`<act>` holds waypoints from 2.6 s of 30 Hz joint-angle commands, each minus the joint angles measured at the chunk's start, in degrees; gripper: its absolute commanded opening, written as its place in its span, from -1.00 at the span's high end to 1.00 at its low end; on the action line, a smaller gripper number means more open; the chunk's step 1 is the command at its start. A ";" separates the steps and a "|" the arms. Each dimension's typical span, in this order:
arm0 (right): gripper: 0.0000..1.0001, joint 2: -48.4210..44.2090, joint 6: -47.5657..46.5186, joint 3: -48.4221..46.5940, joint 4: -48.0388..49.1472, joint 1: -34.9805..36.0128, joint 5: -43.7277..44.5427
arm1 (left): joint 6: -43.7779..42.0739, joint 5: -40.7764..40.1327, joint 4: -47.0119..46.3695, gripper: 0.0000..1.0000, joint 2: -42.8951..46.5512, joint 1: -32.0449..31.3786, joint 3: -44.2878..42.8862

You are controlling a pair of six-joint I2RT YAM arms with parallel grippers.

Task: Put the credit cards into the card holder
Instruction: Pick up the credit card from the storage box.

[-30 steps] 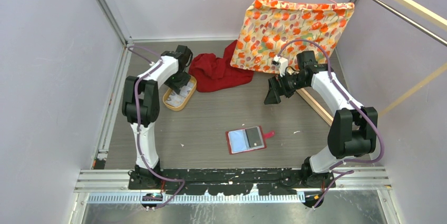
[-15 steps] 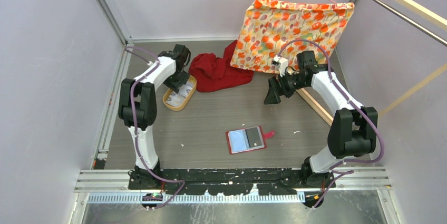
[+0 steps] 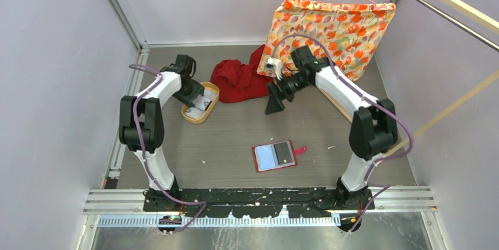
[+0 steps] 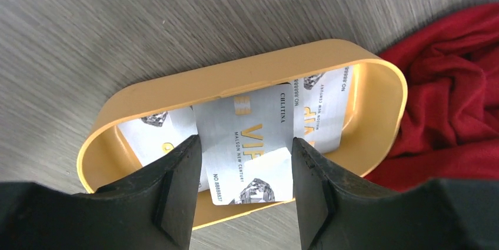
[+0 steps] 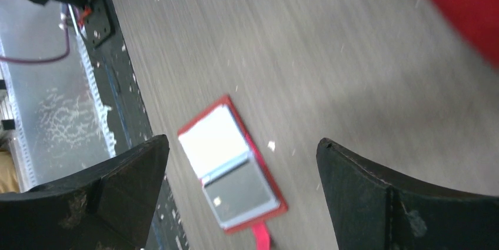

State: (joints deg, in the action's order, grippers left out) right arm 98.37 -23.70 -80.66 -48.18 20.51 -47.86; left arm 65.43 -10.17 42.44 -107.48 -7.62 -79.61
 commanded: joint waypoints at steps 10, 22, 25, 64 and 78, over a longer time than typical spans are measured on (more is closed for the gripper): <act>-0.99 29.04 30.85 -38.39 10.57 9.77 -8.48 | -7.84 24.80 -25.32 0.53 6.44 8.14 13.87; -1.00 42.52 50.47 -54.14 22.71 13.52 -9.25 | -3.08 43.40 -51.82 0.69 7.35 14.91 26.05; -0.98 45.38 56.98 -54.96 29.46 13.63 -10.63 | -1.31 47.28 -57.73 0.71 6.82 15.88 27.95; 0.34 52.37 63.97 -59.53 30.18 16.09 -5.92 | 0.76 56.67 -68.62 0.76 5.18 18.21 31.71; 0.43 52.02 67.52 -57.96 32.11 15.56 -5.18 | 0.94 56.75 -68.97 0.77 5.18 18.17 31.80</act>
State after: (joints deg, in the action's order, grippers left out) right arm 151.15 41.89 -137.60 -18.35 36.18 -52.97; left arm 65.84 44.88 -23.59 -101.93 10.15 -48.03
